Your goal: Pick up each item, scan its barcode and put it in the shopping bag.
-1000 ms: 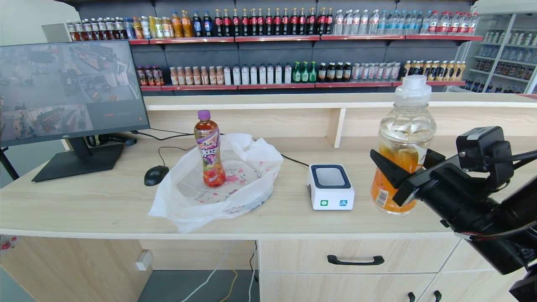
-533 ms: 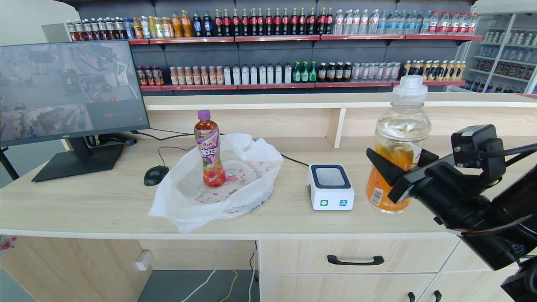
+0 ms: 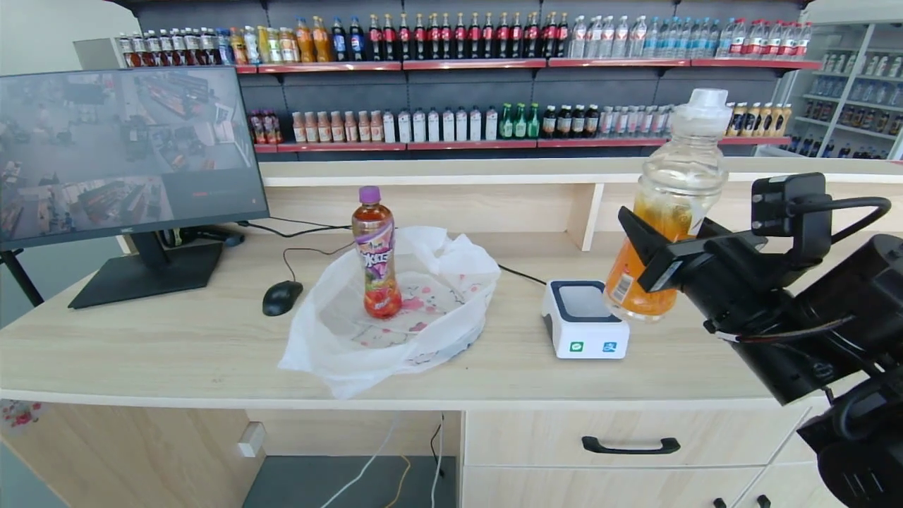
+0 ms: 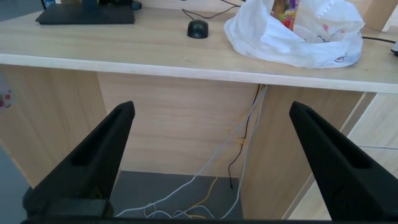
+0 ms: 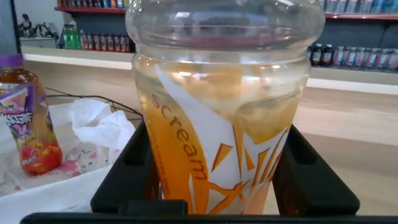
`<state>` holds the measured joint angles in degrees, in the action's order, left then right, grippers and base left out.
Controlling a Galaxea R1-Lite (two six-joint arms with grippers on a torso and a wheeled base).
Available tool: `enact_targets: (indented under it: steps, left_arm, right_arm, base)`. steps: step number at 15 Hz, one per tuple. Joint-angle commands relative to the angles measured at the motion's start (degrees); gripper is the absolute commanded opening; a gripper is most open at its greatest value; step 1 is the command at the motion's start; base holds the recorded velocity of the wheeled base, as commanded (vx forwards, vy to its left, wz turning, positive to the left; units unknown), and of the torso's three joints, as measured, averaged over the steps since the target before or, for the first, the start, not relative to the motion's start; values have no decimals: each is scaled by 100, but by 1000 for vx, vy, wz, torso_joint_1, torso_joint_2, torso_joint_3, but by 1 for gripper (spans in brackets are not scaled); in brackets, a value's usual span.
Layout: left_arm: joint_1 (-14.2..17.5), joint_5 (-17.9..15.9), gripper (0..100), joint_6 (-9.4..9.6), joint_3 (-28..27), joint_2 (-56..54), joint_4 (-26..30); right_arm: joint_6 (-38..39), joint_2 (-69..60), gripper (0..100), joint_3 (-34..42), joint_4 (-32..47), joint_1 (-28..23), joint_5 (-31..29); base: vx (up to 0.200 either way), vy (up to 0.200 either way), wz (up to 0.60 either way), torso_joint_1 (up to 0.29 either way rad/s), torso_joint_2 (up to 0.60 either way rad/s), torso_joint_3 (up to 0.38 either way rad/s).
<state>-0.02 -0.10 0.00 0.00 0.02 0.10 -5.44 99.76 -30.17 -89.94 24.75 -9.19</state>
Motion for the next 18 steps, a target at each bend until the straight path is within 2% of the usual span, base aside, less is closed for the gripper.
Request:
enact_targets:
  steps: [1,12,15,16,18]
  left_arm:
    - [2,1,100,0,0,-2,-1]
    - [2,1,100,0,0,-2,-10]
    - [2,1,100,9,0,-2,-10]
    - [2,1,100,18,0,-2,-10]
    - [2,1,100,18,0,-2,-10]
  right_arm:
    - [104,158,0,-173,-6,-23,-4]
    - [421,378,0,-200,-6,-102,23]
    - [438,413,0,-235,-6,-14,23]
    - [429,448,0,-542,-6,-14,23]
    - [403,501,0,-692,-6,21,31]
  base:
    - [0,200,0,-12,2,2]
    - [0,200,0,2,4,2]
    - [0,0,0,0,0,0]
    - [0,0,0,0,0,0]
    - [0,0,0,0,0,0]
